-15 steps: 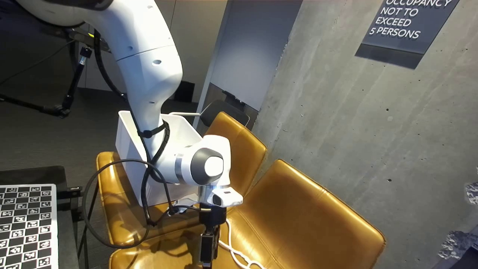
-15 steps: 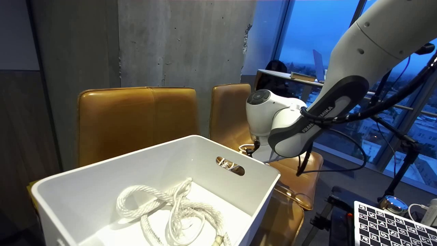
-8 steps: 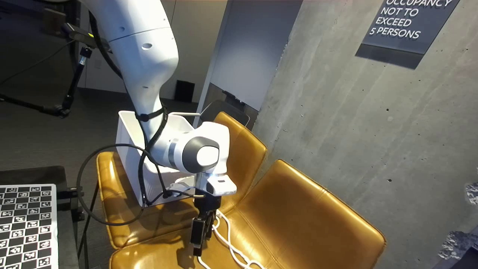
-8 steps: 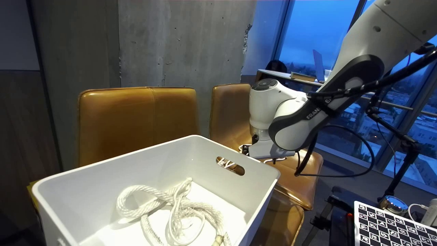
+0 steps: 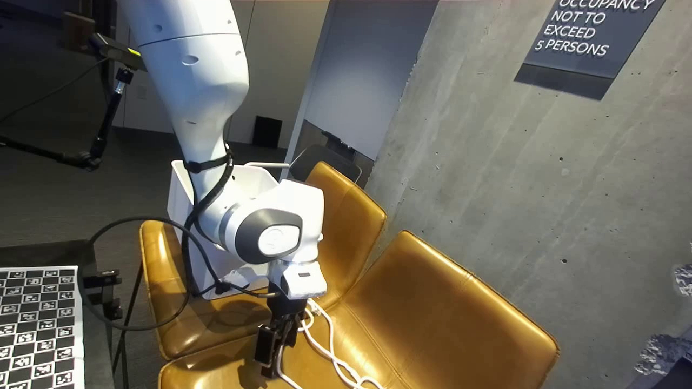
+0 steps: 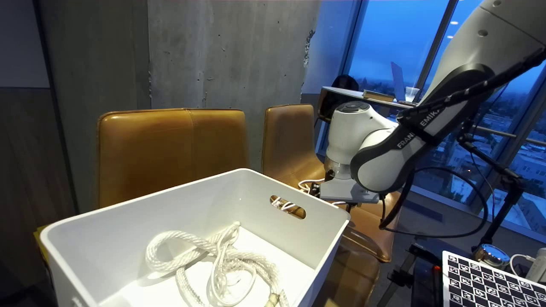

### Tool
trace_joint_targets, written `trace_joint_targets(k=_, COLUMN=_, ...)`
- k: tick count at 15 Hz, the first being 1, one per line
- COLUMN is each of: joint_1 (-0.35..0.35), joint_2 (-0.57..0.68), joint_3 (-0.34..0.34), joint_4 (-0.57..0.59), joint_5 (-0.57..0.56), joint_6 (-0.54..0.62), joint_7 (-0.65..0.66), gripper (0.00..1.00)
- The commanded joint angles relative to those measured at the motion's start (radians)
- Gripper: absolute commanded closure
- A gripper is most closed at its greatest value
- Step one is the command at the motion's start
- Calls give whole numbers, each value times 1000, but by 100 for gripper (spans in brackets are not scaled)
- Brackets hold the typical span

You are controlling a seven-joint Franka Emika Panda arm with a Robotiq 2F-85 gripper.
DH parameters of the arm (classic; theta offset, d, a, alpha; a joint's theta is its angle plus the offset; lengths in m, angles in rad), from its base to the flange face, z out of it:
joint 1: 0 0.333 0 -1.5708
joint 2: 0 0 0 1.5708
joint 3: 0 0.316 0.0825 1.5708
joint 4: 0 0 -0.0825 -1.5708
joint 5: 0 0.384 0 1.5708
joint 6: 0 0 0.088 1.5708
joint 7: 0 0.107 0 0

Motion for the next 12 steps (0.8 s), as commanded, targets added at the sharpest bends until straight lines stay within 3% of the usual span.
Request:
trace_joint_targets(k=1, joint_1=-27, joint_2=-25, joint_3=8, joint_4=-95, joint_5=58, joint_6=103, joint_7=-11, gripper=0)
trace_joint_targets(k=2, joint_1=-28, joint_2=-25, joint_3=8, joint_4=-109, joint_5=75, joint_6=129, joint_7=-15, gripper=0)
trace_joint_targets(k=3, joint_1=-28, joint_2=-26, joint_3=7, joint_4=-124, joint_5=94, joint_6=154, joint_7=-18, gripper=10)
trace_joint_targets(k=4, joint_1=-26, joint_2=-26, joint_3=5, joint_4=-137, joint_5=111, joint_6=178, joint_7=-23, gripper=27)
trace_joint_targets(k=12, joint_1=-8, joint_2=-57, joint_3=-29, joint_4=-243, joint_5=201, joint_6=277, joint_7=-65, gripper=87)
